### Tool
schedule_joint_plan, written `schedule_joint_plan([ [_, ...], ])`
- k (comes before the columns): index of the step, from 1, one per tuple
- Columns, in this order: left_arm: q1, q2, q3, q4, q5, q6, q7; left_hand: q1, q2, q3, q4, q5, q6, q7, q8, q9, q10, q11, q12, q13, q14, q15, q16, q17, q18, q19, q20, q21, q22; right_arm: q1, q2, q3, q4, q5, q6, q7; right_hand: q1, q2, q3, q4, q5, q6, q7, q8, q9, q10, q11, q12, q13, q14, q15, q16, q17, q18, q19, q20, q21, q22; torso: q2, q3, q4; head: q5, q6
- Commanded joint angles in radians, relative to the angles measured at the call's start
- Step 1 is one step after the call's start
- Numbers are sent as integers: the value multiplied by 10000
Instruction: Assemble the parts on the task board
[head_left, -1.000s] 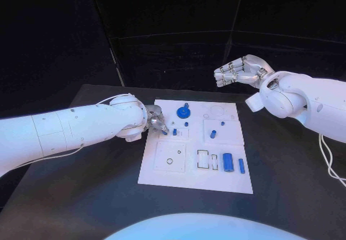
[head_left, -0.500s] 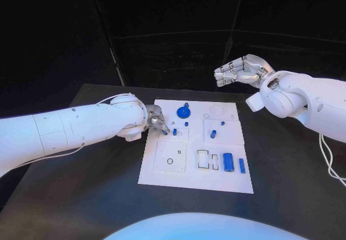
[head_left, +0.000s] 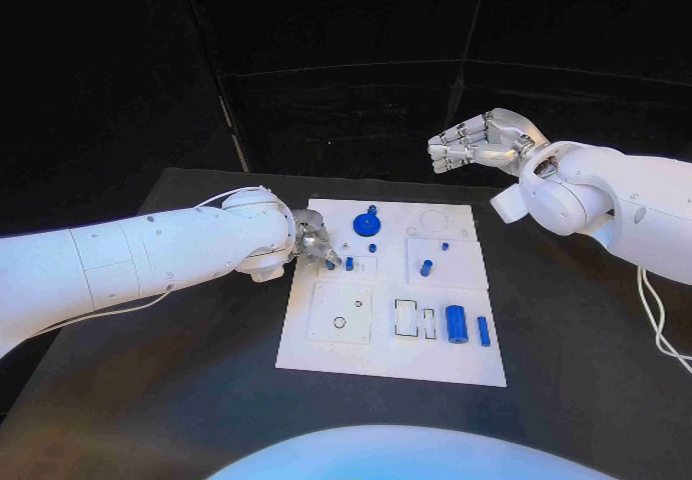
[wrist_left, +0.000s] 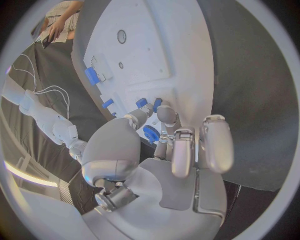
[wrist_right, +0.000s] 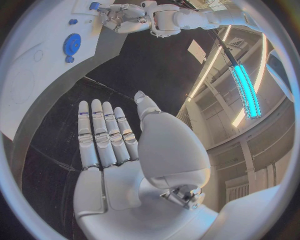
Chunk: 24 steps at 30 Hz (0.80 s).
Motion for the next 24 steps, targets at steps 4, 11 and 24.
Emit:
schedule_joint_plan([
  [4, 1, 10, -2, -59, -30, 122, -40, -111, -27, -162, 39, -11, 32, 26, -28, -22, -18, 17, 60, 10, 1055, -97, 31, 2634, -104, 153, -71, 62, 20, 20, 5, 7, 13, 30, 53, 89, 11, 108, -50, -11, 49, -41, 164, 65, 8, -56, -20, 33, 7, -42, 8, 64, -13, 118, 34, 10, -47, -12, 0, -2, 5, -6, 0],
  [11, 1, 8, -1, -104, -30, 124, -42, -346, -101, -874, 329, -23, 130, 26, -8, -68, 0, 18, 122, 43, 1055, -94, 31, 2634, -118, 174, -69, 97, 86, 20, 4, 7, 10, 30, 47, 90, 11, 108, -50, -11, 49, -41, 164, 65, 8, -56, -20, 33, 7, -42, 8, 64, -13, 118, 34, 10, -47, -12, -1, -3, 4, -5, 5],
  [24, 0, -43, 4, -78, -14, -399, -27, -627, -221, -2360, 884, -39, 175, 10, 41, -125, -13, 12, 182, 41, 1055, -102, 31, 2634, -128, 194, -79, 128, 162, 20, -3, 7, 11, 30, 35, 93, 31, 135, -71, -13, 49, -41, 162, 69, 8, -64, -23, 50, 6, -44, 6, 70, -12, 119, 42, 10, -64, -10, 0, -7, 5, -25, 7],
])
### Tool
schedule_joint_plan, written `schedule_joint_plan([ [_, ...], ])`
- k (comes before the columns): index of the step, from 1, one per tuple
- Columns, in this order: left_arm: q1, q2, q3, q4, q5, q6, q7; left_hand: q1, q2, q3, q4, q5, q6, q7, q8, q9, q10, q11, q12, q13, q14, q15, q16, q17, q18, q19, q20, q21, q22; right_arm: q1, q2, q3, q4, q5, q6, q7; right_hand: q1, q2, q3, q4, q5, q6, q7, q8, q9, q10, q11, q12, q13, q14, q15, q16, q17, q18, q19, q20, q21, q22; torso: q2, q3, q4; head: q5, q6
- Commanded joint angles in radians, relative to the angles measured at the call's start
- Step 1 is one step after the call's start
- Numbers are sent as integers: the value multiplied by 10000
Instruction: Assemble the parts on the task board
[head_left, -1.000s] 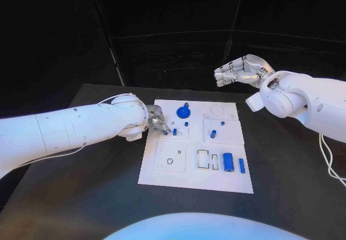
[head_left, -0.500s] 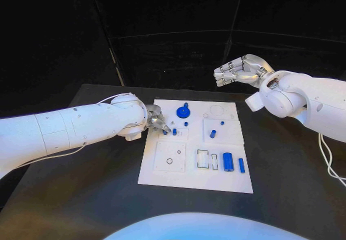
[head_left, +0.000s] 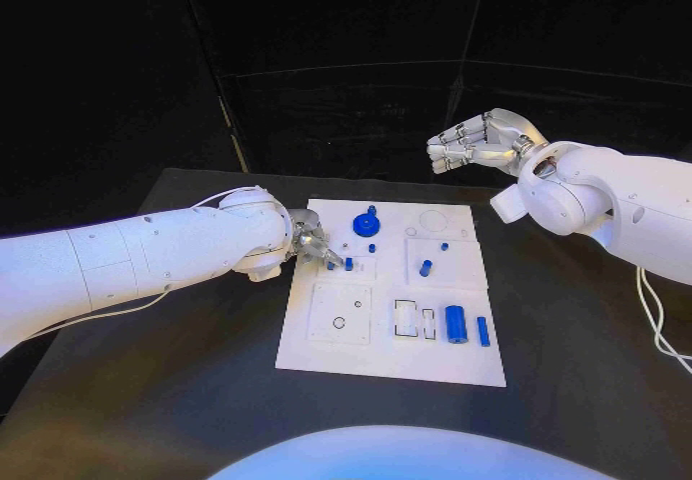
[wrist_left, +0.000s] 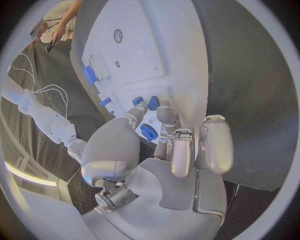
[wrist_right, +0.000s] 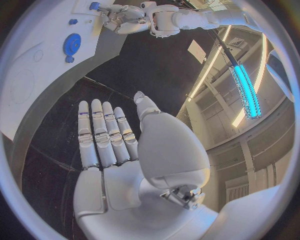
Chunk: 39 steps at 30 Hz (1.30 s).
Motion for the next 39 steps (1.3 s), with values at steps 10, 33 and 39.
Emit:
schedule_joint_plan([
  [10, 7, -259, 50, 377, 920, -1508, 477, 38, 92, -415, 130, -23, 65, -39, 65, -15, -7, 2, 94, 19, 1020, -76, 31, 2634, -128, 201, -88, 57, 35, 11, 45, 7, -3, 30, 62, 105, -23, 81, -71, -13, 50, -41, 161, 69, 9, -63, -22, 50, 6, -44, 6, 29, -13, 120, 41, 10, -64, -10, 1, -5, 4, -31, 23],
  [33, 107, 943, -59, -987, 1090, -3252, 6035, 4136, -122, 434, -1809, -168, -750, 1211, -3615, -2649, -3637, 1319, -5309, -4677, -2406, 1070, -5748, -5045, 1091, -2901, 933, -6841, -7126, -8, 126, 7, -13, 30, 58, 111, -20, 86, -83, -12, 50, -43, 162, 69, 8, -69, -21, 55, 6, -49, 7, 29, -13, 120, 43, 10, -71, -10, 6, 11, -14, -118, 123],
  [39, 108, 1411, -160, -1485, -648, -2825, 6065, 4053, -252, 234, -1853, -160, -261, 1075, -4440, -3204, -3214, 1294, -6248, -5582, -762, 978, -3575, -2936, 1047, -1947, 881, -6314, -6806, -8, 155, 7, -17, 30, 58, 115, -20, 86, -83, -12, 50, -43, 162, 69, 8, -69, -21, 55, 6, -49, 7, 29, -13, 120, 43, 10, -71, -10, 20, -2, -20, -135, 164],
])
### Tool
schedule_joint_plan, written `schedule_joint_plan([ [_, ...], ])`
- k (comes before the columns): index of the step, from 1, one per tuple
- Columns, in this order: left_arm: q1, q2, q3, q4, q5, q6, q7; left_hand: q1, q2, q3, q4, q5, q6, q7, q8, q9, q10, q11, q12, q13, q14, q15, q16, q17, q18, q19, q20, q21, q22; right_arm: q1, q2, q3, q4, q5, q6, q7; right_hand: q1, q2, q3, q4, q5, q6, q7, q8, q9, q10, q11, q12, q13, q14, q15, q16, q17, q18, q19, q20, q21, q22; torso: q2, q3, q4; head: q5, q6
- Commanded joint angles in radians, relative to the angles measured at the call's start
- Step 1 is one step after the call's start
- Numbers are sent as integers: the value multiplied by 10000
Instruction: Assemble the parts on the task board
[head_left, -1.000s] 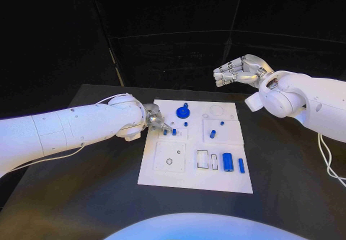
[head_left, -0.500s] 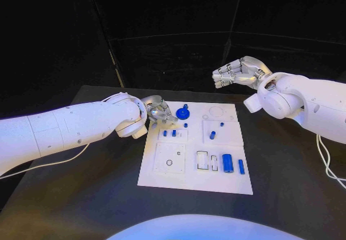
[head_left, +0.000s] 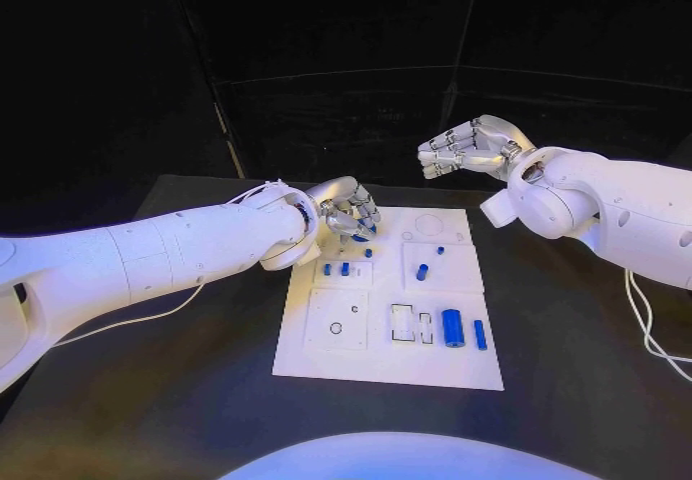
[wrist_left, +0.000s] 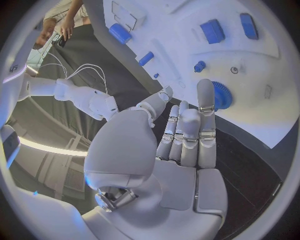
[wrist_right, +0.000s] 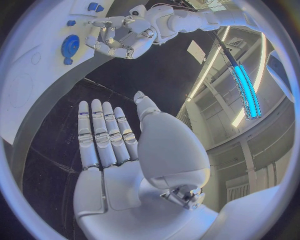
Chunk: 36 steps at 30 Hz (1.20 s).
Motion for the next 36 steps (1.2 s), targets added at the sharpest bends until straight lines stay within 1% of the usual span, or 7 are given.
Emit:
schedule_joint_plan([
  [1, 13, 187, -38, -231, -1875, 292, 527, -40, -95, -128, 16, -37, 191, -8, -326, -201, 226, -37, -299, -311, 878, -45, 1344, 1486, -9, 734, -49, 983, 924, 21, 20, 7, 17, 30, 57, 106, -20, 86, -54, 17, 50, -44, 163, 69, 8, -69, -22, 55, 5, -49, 7, 30, -13, 119, 43, 10, -34, -10, 14, -13, -9, -4, 21],
  [3, 12, 315, -67, -390, -2342, 511, 428, -47, -87, -200, 18, -32, 306, -28, -550, -332, 326, -48, -509, -517, 1162, -72, 1855, 2030, -165, 1165, -73, 1855, 1849, 21, 28, 7, 13, 29, 62, 105, -20, 86, -54, 17, 50, -44, 163, 69, 8, -69, -22, 55, 5, -49, 7, 30, -13, 119, 43, 10, -34, -10, 8, -15, -9, -23, 19],
  [4, 12, 365, -81, -461, -2505, 625, 383, -57, -89, -231, 24, -36, 336, -31, -605, -364, 337, -52, -565, -569, 1223, -80, 1961, 2142, -197, 1259, -82, 2052, 2060, 21, 32, 7, 12, 28, 66, 104, -20, 86, -54, 17, 50, -44, 163, 69, 8, -69, -22, 55, 5, -49, 7, 30, -13, 119, 43, 10, -34, -10, 1, -14, -11, -31, 15],
  [10, 9, 568, -121, -710, -2966, 1241, 173, -52, -47, -391, 42, -40, 521, -79, -868, -512, 371, -66, -818, -793, 1460, -124, 2195, 2296, -289, 1645, -130, 2646, 2679, 21, 47, 7, 17, 26, 93, 100, -2, 137, -66, 23, 66, -45, 161, 72, 8, -78, -23, 72, 5, -53, 6, 36, -13, 119, 50, 11, -52, -9, 3, -13, 4, -59, 13],
  [18, -8, 711, -129, -891, -3449, 1616, 33, -50, -6, -455, 56, -35, 700, -131, -934, -554, 439, -112, -911, -842, 1516, -184, 2198, 2240, -309, 1750, -179, 2777, 2827, 21, 70, 7, 23, 24, 85, 108, -2, 137, -66, 23, 66, -45, 161, 72, 8, -78, -23, 72, 5, -53, 6, 36, -13, 119, 50, 11, -52, -9, -1, -5, -9, -82, 24],
  [23, -52, 827, -129, -1112, -3747, 1760, 47, -67, 27, -480, 80, -34, 808, -132, -964, -573, 532, -119, -941, -847, 1539, -184, 2206, 2229, -320, 1782, -190, 2807, 2867, 21, 75, 7, 29, 22, 76, 111, 5, 155, -67, 25, 73, -45, 160, 73, 8, -81, -23, 77, 5, -54, 6, 38, -13, 119, 53, 11, -57, -9, -5, -2, 5, -88, 18],
  [36, -141, 1149, -123, -1535, -3959, 1926, -7, -9, 199, -392, 97, -49, 1063, -126, -1073, -632, 930, -150, -1013, -841, 1562, -199, 2196, 2132, -388, 1918, -209, 3103, 3230, 21, 105, 8, 22, 3, 64, 108, 14, 171, -66, 25, 77, -45, 160, 74, 8, -83, -24, 81, 4, -56, 6, 40, -13, 120, 55, 11, -61, -8, -8, -4, 13, -115, 28],
])
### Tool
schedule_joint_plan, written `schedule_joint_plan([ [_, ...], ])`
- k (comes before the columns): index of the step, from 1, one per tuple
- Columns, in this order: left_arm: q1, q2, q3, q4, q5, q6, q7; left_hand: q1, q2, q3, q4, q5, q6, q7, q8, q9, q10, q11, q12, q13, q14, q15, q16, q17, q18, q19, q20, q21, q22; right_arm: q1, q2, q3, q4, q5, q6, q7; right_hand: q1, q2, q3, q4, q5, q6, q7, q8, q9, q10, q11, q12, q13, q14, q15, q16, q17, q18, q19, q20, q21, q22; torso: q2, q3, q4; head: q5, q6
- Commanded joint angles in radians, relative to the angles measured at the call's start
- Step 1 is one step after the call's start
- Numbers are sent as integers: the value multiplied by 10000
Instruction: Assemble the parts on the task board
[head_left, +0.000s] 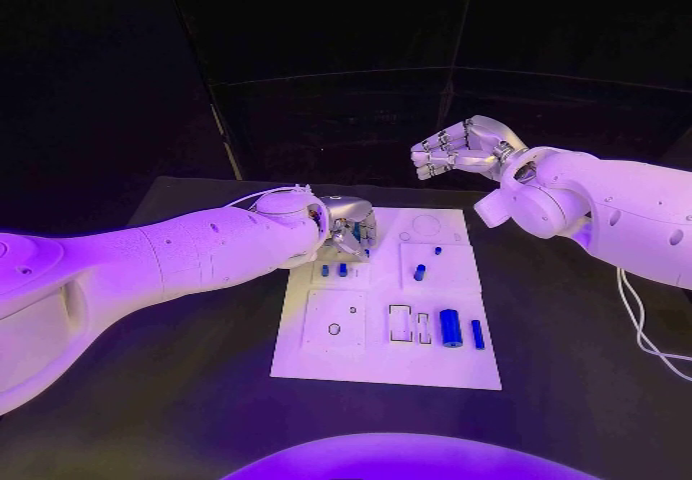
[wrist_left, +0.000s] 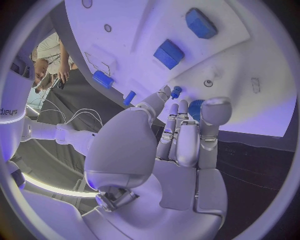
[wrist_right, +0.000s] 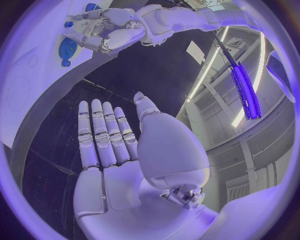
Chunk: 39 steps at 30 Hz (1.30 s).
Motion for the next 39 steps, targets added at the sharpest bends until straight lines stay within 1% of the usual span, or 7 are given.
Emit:
schedule_joint_plan([
  [1, 2, 60, 10, -64, -256, 248, -99, -8, 110, 26, 11, -51, 74, -4, -51, -12, 83, -8, -63, 4, 222, -47, 23, -24, -75, 62, 2, 47, 56, 21, 12, 8, 16, 6, 53, 105, 3, 77, -41, -1, 34, -45, 159, 33, 8, -46, 13, 40, 5, -56, 6, 40, -13, 119, 56, 11, -61, -8, 0, 1, 10, -13, 7],
  [5, -7, 142, 12, -141, -305, 382, -169, -2, 165, 81, 21, -50, 163, -8, -81, -27, 183, -23, -113, -1, 228, -60, 27, -42, -79, 81, -9, 70, 91, 21, 32, 8, 9, 6, 62, 104, 3, 77, -41, -1, 34, -45, 159, 33, 8, -46, 13, 40, 5, -56, 6, 40, -13, 119, 56, 11, -61, -8, 2, 6, 4, 2, 5],
  [11, -21, 250, 15, -220, -363, 572, -318, 22, 229, 183, 17, -47, 301, -16, -121, -45, 340, -50, -191, -5, 235, -81, 37, -62, -94, 104, -26, 136, 182, 21, 62, 8, -3, 5, 71, 98, 3, 77, -41, -1, 34, -45, 159, 33, 8, -46, 13, 40, 5, -56, 6, 40, -13, 119, 56, 11, -61, -8, 5, 0, 5, -4, 5],
  [14, -23, 295, 17, -253, -378, 656, -380, 33, 254, 227, 13, -45, 346, -20, -135, -51, 387, -57, -222, -6, 236, -87, 40, -69, -96, 107, -33, 147, 201, 21, 62, 8, 6, 5, 69, 92, 3, 77, -41, -1, 34, -45, 159, 33, 8, -46, 13, 40, 5, -56, 6, 40, -13, 119, 56, 11, -61, -8, 13, 7, 1, 5, 12],
  [25, -26, 407, 19, -378, -390, 1045, -585, 59, 334, 385, 2, -45, 528, -35, -172, -62, 583, -90, -320, -4, 240, -112, 62, -81, -105, 112, -57, 182, 266, 22, 85, 8, -21, 5, 92, 96, 13, 98, -45, 1, 40, -45, 159, 34, 8, -50, 12, 47, 4, -57, 6, 43, -12, 120, 60, 11, -69, -7, -5, 6, 15, -14, -33],
  [32, -26, 450, 20, -429, -391, 1160, -711, 72, 348, 437, -9, -48, 521, -13, -213, -77, 585, -79, -374, -10, 236, -110, 65, -91, -110, 111, -59, 194, 288, 22, 96, 8, -29, 5, 102, 102, 13, 111, -47, 6, 40, -45, 159, 35, 8, -52, 12, 50, 4, -58, 6, 45, -12, 120, 62, 11, -72, -7, -3, 1, 12, -21, -50],
  [39, -27, 474, 20, -438, -506, 1038, -674, 289, 530, 850, -146, -35, 750, 31, -236, -73, 839, -77, -470, 7, 247, -114, 99, -100, -157, 176, -66, 408, 555, 22, 105, 8, -31, 5, 101, 107, 13, 111, -47, 6, 40, -45, 159, 35, 8, -52, 12, 50, 4, -58, 6, 45, -12, 120, 62, 11, -72, -7, -4, 4, 15, -14, -43],
])
